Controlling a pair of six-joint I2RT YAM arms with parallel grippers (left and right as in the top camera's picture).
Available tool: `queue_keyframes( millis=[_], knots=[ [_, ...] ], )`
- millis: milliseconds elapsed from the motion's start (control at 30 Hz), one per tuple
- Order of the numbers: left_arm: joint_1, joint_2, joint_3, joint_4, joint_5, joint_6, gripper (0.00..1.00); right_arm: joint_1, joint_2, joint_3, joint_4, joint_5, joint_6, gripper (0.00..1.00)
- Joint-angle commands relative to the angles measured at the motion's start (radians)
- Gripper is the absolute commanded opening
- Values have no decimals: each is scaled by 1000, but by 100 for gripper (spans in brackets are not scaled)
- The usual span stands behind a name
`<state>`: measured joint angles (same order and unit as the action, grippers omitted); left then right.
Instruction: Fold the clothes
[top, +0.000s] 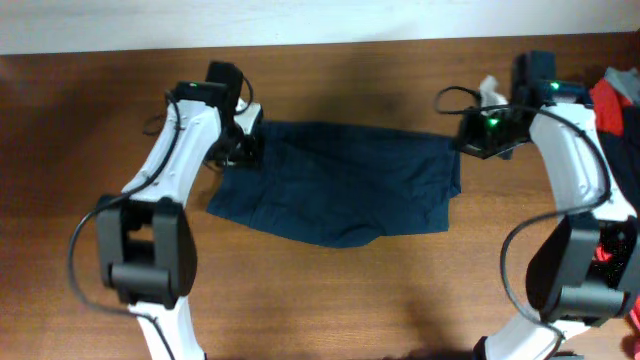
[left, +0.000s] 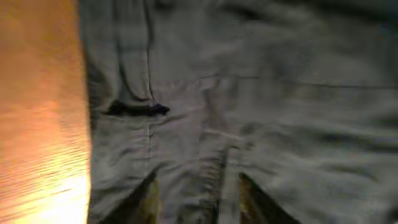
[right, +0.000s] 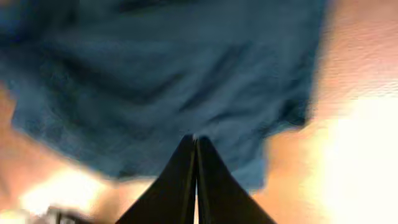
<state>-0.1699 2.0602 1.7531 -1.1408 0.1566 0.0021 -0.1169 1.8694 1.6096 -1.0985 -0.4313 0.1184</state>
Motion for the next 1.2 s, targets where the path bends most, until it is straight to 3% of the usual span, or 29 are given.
queue_keyframes(
  millis=[0,133,200,333,533,633,667,767,1067,1167],
  knots=[
    [33,-79,24,-13,-6,-49,48,106,-11,2,-45,-59,-82,5],
    [95,-78,-24,-24,19,-133,57,240,-10,-33,-7,-51,-85,5],
    [133,-78,-82,-20,83,-145,59,299,-10,-55,47,-26,-79,15],
    [186,-78,-203,0,189,-144,61,360,22,-80,109,28,-8,19],
    [223,-78,-358,113,237,-144,84,392,120,-82,124,27,-1,18],
    [227,-78,-412,181,248,-144,87,393,166,-82,135,22,21,17],
    [227,-78,-426,203,248,-145,93,393,177,-82,139,20,21,17],
    [227,-78,-465,272,248,-152,99,393,208,-82,145,18,22,17],
    [300,-79,-483,389,249,-150,99,392,261,-82,137,18,37,17],
    [352,-78,-483,430,420,1,99,393,264,-85,134,22,36,17]
  ],
)
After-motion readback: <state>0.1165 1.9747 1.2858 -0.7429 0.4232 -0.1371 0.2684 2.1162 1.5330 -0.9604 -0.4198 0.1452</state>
